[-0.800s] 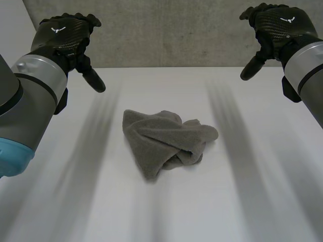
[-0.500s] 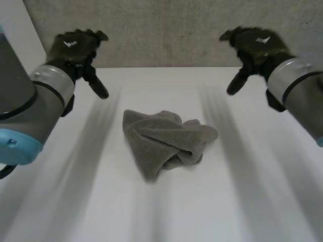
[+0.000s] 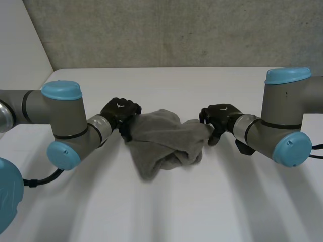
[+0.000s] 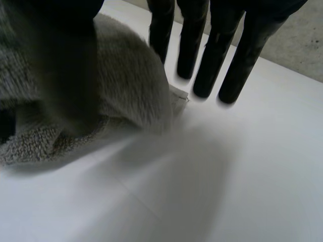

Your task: Fold the towel.

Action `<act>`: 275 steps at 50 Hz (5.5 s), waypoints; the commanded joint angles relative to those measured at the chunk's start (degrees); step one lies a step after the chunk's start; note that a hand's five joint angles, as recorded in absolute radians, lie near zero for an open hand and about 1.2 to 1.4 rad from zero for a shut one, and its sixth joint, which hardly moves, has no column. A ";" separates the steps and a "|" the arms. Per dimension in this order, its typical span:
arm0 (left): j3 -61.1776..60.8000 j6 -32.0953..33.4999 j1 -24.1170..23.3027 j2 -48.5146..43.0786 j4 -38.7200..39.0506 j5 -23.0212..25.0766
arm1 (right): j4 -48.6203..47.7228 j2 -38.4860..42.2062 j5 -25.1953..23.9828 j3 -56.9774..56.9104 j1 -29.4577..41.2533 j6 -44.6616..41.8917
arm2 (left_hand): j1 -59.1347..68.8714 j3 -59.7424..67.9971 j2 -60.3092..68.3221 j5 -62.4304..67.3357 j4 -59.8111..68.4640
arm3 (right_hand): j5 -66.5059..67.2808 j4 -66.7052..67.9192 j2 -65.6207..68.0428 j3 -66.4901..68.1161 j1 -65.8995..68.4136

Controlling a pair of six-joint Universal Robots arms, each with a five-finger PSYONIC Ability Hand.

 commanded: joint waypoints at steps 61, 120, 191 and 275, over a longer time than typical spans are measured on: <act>-30.73 7.84 3.10 17.12 21.47 -12.19 | -17.39 -5.72 0.78 10.64 7.97 -27.34 | 2.75 2.65 3.45 -4.78 1.77 | 35.12 36.24 35.15 36.20 36.42; -34.97 29.55 12.50 22.94 17.68 12.33 | -14.49 -14.26 1.66 25.42 -0.12 -26.82 | -38.64 -38.74 -37.94 -46.16 -39.62 | 35.12 36.24 35.15 36.20 36.42; -48.14 8.28 16.28 37.09 11.26 1.70 | -22.14 -17.25 1.93 38.78 -6.36 8.77 | 27.62 27.52 28.32 20.10 26.64 | -15.61 -14.49 -15.58 -14.52 -14.30; 22.27 -11.90 8.81 23.53 11.67 -23.53 | -7.81 -2.12 7.91 -68.96 -2.22 -8.58 | 27.62 27.52 28.32 20.10 26.64 | 35.12 36.24 35.15 36.20 36.42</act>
